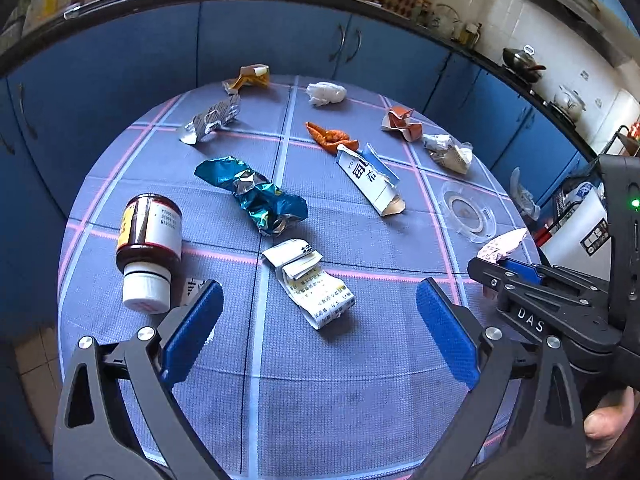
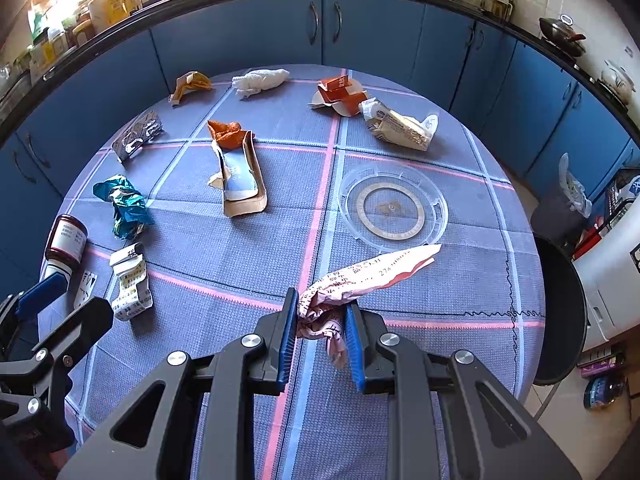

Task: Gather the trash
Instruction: 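Lift the pink paper with the right gripper while the left gripper lifts the white carton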

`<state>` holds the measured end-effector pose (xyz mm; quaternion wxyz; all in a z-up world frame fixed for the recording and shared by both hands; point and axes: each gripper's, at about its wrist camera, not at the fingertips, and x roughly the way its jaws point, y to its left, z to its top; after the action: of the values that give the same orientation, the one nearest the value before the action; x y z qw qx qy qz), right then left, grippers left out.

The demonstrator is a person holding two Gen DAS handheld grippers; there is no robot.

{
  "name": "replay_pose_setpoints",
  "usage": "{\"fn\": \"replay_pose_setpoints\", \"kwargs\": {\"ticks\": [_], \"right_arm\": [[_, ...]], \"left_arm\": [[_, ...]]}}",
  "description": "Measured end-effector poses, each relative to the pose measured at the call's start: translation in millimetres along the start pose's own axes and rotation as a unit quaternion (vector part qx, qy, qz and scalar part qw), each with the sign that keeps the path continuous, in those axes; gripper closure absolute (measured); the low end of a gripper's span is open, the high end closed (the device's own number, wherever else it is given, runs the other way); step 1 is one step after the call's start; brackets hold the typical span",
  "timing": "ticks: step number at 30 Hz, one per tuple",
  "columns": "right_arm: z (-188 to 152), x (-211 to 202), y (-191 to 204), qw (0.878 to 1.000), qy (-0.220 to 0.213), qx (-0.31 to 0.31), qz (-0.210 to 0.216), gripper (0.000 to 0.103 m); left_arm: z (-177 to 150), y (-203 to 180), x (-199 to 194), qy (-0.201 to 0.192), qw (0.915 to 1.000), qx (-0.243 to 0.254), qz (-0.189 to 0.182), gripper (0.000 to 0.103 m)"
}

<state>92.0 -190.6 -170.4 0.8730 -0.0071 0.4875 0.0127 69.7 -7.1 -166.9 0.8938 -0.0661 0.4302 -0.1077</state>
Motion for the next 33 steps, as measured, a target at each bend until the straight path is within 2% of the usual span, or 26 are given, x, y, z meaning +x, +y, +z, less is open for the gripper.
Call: {"fn": "replay_pose_setpoints", "kwargs": {"ticks": [5,7,8,9,11,13,15,19,24,27,33], "right_arm": [[0,1,-1,1.0,0.002,0.001,0.004,0.081],[0,1,-1,1.0,0.003,0.002,0.003,0.081],[0,2,-1,1.0,0.003,0.002,0.003,0.081],[0,2,-2,1.0,0.004,0.002,0.003,0.081],[1,4,-3,1.0,0.005,0.004,0.003,0.081],[1,5,-4,1.0,0.006,0.004,0.002,0.081],[1,6,-4,1.0,0.007,0.002,0.002,0.081],[-2,4,-5,1.0,0.003,-0.001,0.009,0.081],[-3,-5,-13,0.998,-0.002,0.012,0.054,0.081],[-3,-10,-17,0.998,-0.004,0.018,0.062,0.081],[-1,-24,-27,0.998,-0.023,0.03,0.058,0.081]], "left_arm": [[-4,-3,22,0.035,0.9987,0.002,0.036,0.008],[-5,-1,33,0.056,0.9972,0.0,0.051,0.018],[-5,1,37,0.062,0.9966,-0.001,0.054,0.027],[-5,-1,37,0.056,0.9966,0.004,0.061,0.036],[-3,-3,41,0.057,0.9957,0.014,0.072,0.047],[0,-3,43,0.056,0.9956,0.017,0.074,0.067],[1,0,42,0.057,0.9965,0.008,0.061,0.072],[3,1,32,0.044,0.9975,0.004,0.056,0.073],[7,-9,10,0.012,0.9985,0.015,0.052,0.073],[11,-17,-3,-0.009,0.9987,0.024,0.044,0.073],[17,-28,-12,-0.023,0.9986,0.037,0.031,0.073]]}}
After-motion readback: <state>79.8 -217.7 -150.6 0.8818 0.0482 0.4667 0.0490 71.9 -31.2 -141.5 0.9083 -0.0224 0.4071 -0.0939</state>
